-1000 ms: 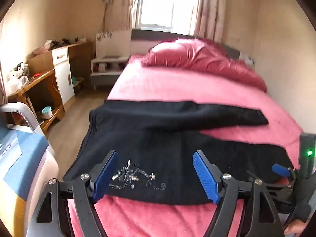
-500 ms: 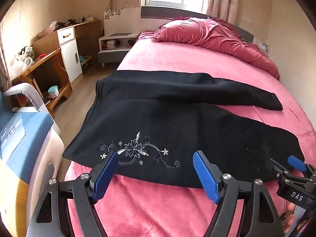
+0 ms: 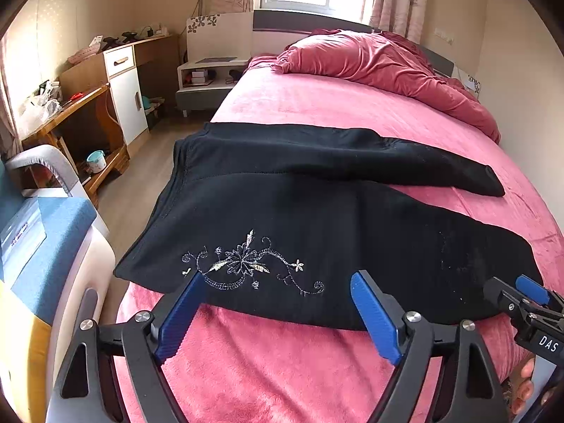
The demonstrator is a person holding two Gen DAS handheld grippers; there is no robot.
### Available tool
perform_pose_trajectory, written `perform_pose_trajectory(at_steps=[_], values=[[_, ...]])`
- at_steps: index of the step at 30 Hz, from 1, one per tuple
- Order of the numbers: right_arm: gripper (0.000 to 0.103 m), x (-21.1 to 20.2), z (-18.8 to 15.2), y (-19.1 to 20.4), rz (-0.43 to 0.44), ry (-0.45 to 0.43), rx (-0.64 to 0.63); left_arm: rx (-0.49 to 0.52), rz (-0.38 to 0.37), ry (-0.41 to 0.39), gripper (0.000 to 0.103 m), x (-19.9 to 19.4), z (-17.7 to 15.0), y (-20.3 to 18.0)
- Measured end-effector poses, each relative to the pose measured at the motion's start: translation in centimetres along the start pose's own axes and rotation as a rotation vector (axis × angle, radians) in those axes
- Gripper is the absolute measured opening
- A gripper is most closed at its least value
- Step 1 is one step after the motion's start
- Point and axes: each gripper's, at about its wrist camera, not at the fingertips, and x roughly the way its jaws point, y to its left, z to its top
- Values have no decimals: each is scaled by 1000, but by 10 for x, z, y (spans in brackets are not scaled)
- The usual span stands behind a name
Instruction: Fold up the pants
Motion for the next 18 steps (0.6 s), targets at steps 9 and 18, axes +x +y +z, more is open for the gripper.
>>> perform_pose_trajectory(at_steps=[9, 18], values=[[103, -1, 0, -4, 14, 14, 14, 4, -7, 0, 94, -1, -2, 0], [103, -1, -1, -7, 10, 26, 21, 3, -6, 4, 94, -1, -4, -1]])
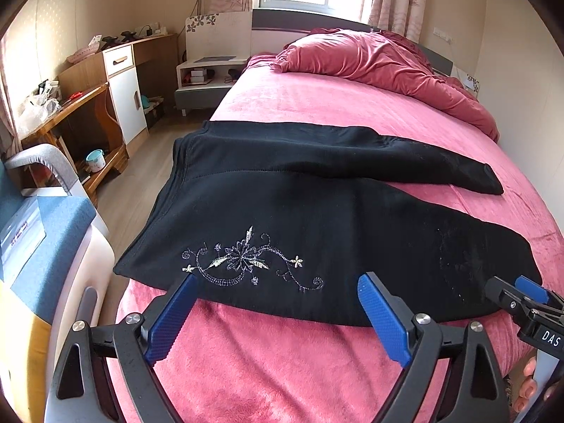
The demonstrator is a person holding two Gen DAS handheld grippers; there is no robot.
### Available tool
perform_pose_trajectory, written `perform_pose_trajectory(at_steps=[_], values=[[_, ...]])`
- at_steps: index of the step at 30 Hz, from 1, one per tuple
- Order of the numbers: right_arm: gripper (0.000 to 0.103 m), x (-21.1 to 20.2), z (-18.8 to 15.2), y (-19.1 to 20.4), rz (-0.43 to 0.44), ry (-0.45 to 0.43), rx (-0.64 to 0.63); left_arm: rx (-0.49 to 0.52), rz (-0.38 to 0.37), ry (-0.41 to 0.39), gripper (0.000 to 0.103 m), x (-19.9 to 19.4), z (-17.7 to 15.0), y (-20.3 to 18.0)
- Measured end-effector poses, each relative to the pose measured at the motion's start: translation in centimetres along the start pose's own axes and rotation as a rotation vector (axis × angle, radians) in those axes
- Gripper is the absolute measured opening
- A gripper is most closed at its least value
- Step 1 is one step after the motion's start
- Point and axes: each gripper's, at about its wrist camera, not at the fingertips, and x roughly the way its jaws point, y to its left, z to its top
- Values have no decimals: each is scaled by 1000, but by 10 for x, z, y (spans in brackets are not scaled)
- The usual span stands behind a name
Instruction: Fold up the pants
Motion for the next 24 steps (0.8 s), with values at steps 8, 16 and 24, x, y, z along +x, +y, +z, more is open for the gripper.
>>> perform_pose_trajectory(at_steps=[8, 16, 24], values=[[103, 2, -1, -3, -2, 5, 9, 3, 3, 5, 94, 0, 0, 0], [103, 3, -3, -7, -9, 8, 17, 6, 6, 11, 94, 1, -1, 0], [103, 4, -8, -25, -7, 31, 46, -59, -49, 105, 100, 24, -6, 14]])
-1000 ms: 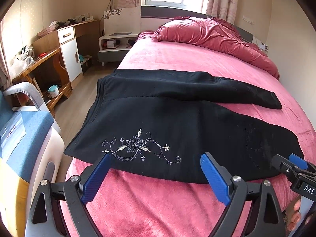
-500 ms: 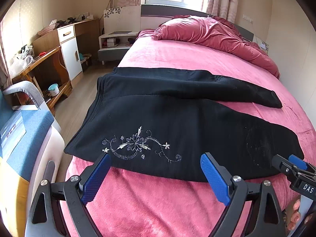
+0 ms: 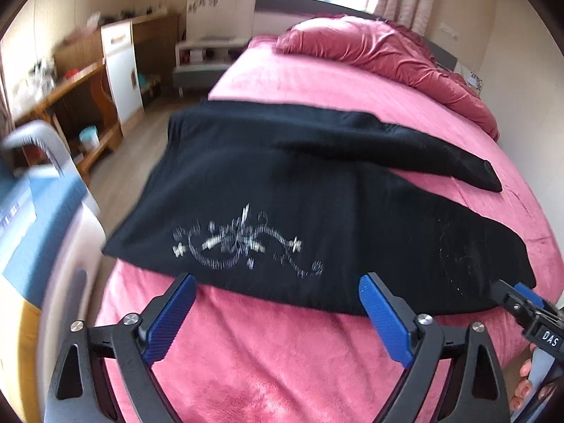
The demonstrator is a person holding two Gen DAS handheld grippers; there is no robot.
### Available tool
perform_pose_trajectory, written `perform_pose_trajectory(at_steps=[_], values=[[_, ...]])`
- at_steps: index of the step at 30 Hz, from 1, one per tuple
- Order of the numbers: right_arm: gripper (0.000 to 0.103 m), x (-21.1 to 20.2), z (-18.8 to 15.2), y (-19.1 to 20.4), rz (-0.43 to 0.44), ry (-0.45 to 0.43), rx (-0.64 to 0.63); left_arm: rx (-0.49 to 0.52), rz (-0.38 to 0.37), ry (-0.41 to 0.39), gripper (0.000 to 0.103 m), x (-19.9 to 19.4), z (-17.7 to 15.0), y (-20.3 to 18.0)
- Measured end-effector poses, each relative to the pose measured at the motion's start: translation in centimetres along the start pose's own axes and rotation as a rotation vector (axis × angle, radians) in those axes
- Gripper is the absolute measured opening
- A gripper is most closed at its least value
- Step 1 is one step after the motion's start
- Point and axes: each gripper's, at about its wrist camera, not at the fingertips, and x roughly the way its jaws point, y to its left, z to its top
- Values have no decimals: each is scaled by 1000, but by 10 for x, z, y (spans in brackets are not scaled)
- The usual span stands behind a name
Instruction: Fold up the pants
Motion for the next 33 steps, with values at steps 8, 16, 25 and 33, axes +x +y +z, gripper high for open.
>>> perform_pose_trajectory(at_steps=[8, 16, 25, 33], values=[[84, -6, -24, -140, 5, 39, 423, -110, -14, 100, 101, 40, -5, 49], [61, -2, -38, -268, -100, -16, 775, -233, -7, 165, 67, 66, -4, 87], [50, 33, -14, -300, -126, -33, 834, -377, -41, 147, 53, 66, 5, 129], [12, 35, 3, -309, -157, -33, 795, -424, -37, 138, 17, 73, 13, 146]])
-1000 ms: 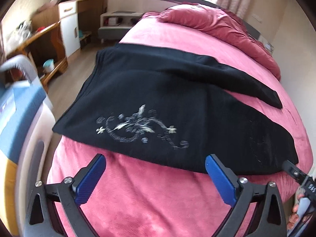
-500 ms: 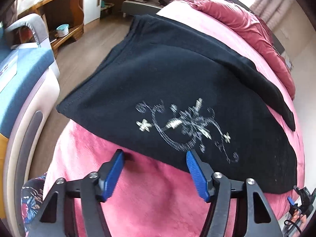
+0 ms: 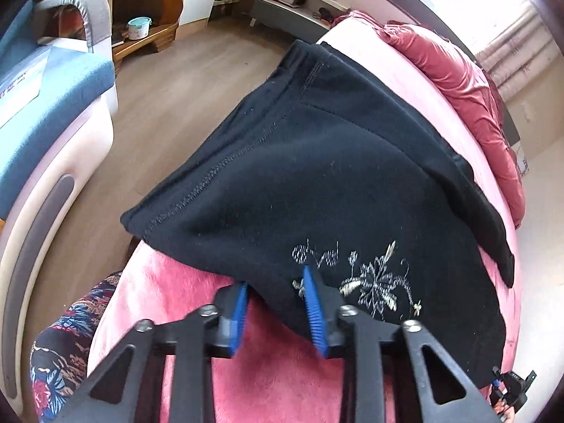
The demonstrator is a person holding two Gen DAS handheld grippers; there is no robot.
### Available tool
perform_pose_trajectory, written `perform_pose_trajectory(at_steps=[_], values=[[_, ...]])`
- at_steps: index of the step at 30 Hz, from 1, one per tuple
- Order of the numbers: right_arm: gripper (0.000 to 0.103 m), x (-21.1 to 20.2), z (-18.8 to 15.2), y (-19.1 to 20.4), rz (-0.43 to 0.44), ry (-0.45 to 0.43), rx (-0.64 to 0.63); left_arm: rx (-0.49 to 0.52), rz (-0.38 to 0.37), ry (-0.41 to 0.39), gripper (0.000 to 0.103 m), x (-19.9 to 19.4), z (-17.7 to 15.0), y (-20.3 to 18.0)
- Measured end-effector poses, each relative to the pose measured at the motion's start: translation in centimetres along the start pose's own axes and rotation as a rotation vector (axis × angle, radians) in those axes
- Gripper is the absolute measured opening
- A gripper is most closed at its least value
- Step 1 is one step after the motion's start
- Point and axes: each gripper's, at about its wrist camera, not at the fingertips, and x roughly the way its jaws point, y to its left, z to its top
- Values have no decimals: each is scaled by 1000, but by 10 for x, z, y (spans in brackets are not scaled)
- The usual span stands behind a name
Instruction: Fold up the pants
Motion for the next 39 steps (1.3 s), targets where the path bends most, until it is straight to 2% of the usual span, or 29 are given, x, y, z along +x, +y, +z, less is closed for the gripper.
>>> perform_pose_trajectory(at_steps=[3, 9, 12, 16, 20, 23, 24, 25, 27, 28, 29, 32, 34, 37, 39], values=[[11, -11, 3, 4, -7, -17, -33, 2, -8, -19, 8, -3, 6, -4], [10, -38, 9, 13, -14, -61, -86, 51, -41, -78, 7, -39, -3, -12], [10, -50, 9, 7, -10, -74, -84, 70, -55, -75, 7, -52, -7, -11], [10, -61, 5, -14, -42, -76, -66, 102, -37, -42, 7, -62, -28, -10], [10, -56, -2, -37, -92, -47, -41, 118, 13, 48, 7, -44, -51, -5], [10, -50, -6, -46, -106, -17, -26, 132, 55, 93, 17, -37, -54, -5], [17, -51, -6, -47, -108, -15, -22, 137, 49, 92, 23, -41, -54, -5], [21, -54, -5, -46, -104, -19, -27, 145, 41, 83, 25, -46, -52, -5], [37, -62, -5, -41, -127, -40, -61, 165, 41, 66, 25, -60, -47, -3], [50, -69, -4, -36, -149, -59, -82, 173, 39, 47, 25, -68, -42, -2], [57, -75, -4, -33, -164, -79, -95, 179, 37, 20, 25, -76, -36, -1], [58, -95, -5, -12, -166, -148, -155, 175, 15, -30, 25, -89, -7, -1], [59, -100, -8, 8, -127, -156, -199, 153, 14, -61, 27, -86, 20, -2], [62, -92, -23, 46, -38, -105, -294, 138, 8, -83, 33, -73, 62, -4], [62, -81, -37, 73, 9, -56, -361, 132, 1, -78, 34, -56, 93, -10]])
